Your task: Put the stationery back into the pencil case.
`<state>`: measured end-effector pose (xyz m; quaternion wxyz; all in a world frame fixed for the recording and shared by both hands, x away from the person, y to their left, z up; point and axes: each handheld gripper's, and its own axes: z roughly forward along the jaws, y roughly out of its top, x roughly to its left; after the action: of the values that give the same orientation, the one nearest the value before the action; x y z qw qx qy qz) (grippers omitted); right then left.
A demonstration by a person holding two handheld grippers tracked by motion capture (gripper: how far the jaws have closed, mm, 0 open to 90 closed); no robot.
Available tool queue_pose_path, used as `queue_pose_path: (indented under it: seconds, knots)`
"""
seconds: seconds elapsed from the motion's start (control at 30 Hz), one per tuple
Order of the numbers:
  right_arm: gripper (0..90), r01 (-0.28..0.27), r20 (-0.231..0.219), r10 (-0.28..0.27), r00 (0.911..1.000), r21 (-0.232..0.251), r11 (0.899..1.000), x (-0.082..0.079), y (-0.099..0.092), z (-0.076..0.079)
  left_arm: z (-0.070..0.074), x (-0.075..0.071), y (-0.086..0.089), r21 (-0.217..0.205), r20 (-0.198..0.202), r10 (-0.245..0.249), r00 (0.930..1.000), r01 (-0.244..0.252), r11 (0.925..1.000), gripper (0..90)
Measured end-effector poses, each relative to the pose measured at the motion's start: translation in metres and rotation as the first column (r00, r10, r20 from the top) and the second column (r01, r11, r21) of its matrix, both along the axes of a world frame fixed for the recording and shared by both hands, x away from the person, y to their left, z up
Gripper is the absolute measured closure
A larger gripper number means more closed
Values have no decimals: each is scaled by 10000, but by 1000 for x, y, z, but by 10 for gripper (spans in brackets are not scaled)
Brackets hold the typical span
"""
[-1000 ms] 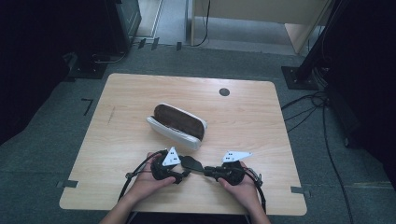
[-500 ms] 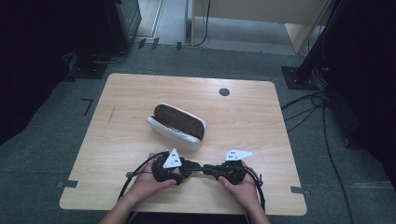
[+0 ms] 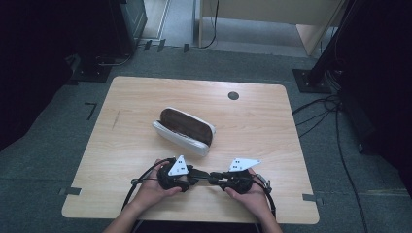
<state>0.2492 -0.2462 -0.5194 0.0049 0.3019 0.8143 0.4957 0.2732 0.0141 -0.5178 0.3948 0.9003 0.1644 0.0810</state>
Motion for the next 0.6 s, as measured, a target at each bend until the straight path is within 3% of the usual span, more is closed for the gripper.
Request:
queue_pose_path:
  seconds: [0.13,0.2,0.27,0.33,0.6]
  knots:
    - [693,-166,285,173,9994,-242,9996,-1,3,-1,0,2,2,-156,-275,-66,9996,62,9999,470]
    - [685,-191,484,208,9986,-354,9992,-1,4,-1,0,3,3,-227,-499,-141,9987,130,9997,570]
    - [693,-117,625,175,9979,-922,9957,-2,7,-1,0,3,3,-252,-553,-228,9982,215,9995,578]
    - [702,-166,750,245,9969,-1046,9944,-2,8,-2,0,3,3,-274,-594,-240,9979,224,9994,575]
    - [708,-261,993,367,9944,-1059,9940,-3,11,-1,0,4,3,-284,-607,-447,9972,431,9987,577]
